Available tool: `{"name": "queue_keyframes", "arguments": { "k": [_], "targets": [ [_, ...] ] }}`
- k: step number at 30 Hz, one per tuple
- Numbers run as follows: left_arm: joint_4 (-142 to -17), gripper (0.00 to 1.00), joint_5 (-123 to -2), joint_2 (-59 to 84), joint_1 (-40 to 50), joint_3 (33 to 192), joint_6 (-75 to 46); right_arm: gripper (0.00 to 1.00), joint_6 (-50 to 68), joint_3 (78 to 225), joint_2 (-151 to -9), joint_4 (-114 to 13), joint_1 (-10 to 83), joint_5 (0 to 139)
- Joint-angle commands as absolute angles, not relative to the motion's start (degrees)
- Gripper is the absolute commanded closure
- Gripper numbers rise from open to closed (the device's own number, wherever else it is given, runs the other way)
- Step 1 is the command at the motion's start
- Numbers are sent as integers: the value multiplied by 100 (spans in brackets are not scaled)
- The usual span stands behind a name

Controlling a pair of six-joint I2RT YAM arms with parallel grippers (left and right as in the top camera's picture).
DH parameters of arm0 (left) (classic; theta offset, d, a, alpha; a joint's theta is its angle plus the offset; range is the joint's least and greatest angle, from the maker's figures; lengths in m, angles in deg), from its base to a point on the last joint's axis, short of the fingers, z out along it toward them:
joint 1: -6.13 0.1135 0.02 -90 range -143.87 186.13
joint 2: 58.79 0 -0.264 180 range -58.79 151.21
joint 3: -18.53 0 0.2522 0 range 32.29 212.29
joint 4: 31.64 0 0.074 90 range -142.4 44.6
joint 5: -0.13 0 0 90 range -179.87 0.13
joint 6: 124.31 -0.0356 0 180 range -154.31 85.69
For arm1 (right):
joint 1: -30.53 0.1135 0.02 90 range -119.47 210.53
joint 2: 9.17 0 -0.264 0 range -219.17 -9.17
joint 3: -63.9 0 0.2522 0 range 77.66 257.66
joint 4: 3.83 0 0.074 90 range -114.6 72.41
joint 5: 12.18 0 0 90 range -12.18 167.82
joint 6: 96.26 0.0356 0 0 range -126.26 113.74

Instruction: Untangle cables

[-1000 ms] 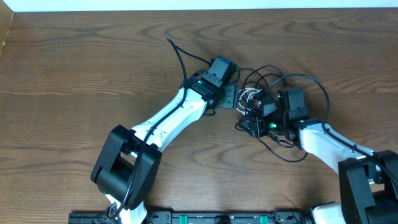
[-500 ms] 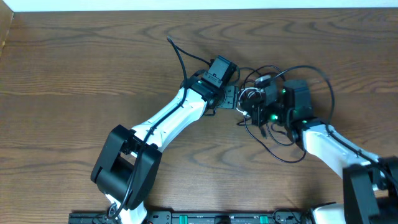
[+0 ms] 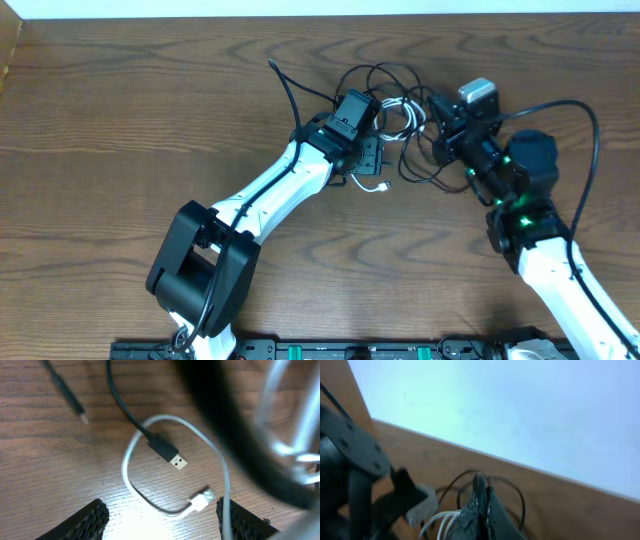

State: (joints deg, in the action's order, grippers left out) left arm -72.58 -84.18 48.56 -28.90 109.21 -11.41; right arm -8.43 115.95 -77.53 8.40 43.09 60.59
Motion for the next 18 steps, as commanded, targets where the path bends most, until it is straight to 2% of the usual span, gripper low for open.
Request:
{"name": "queue_keyframes", "arguments": {
  "k": [1, 5, 11, 13, 14, 15, 16, 18],
  "targets": [
    [-7293, 30, -8428, 4685, -2881, 10910, -1089, 99, -1022, 11625, -7602, 985, 4283, 6292],
    [-7298, 30, -8428, 4685, -2881, 10910, -1089, 99, -992, 11625, -7602, 1201, 4283, 6358],
    [-7293, 30, -8428, 4688, -2881, 10910, -1089, 98, -286, 11625, -7639, 1295, 4291, 6349],
    [-7293, 30, -8428, 4688, -2881, 10910, -1089, 69, -290, 11625, -7718, 1234, 4300, 6330],
    [-7296, 30, -8428, 4688, -2881, 10910, -1089, 50, -297, 11625, -7795, 1192, 4298, 6334],
    [-7296, 30, -8428, 4688, -2881, 10910, -1089, 27, -321, 11625, -7884, 1175, 4298, 6334],
    [-7296, 30, -8428, 4688, -2881, 10910, -1089, 10, -334, 11623, -7998, 1170, 4298, 6334],
    [-7296, 30, -8428, 4688, -2881, 10910, -1089, 1, -336, 11623, -8116, 1173, 4293, 6334]
  ]
}}
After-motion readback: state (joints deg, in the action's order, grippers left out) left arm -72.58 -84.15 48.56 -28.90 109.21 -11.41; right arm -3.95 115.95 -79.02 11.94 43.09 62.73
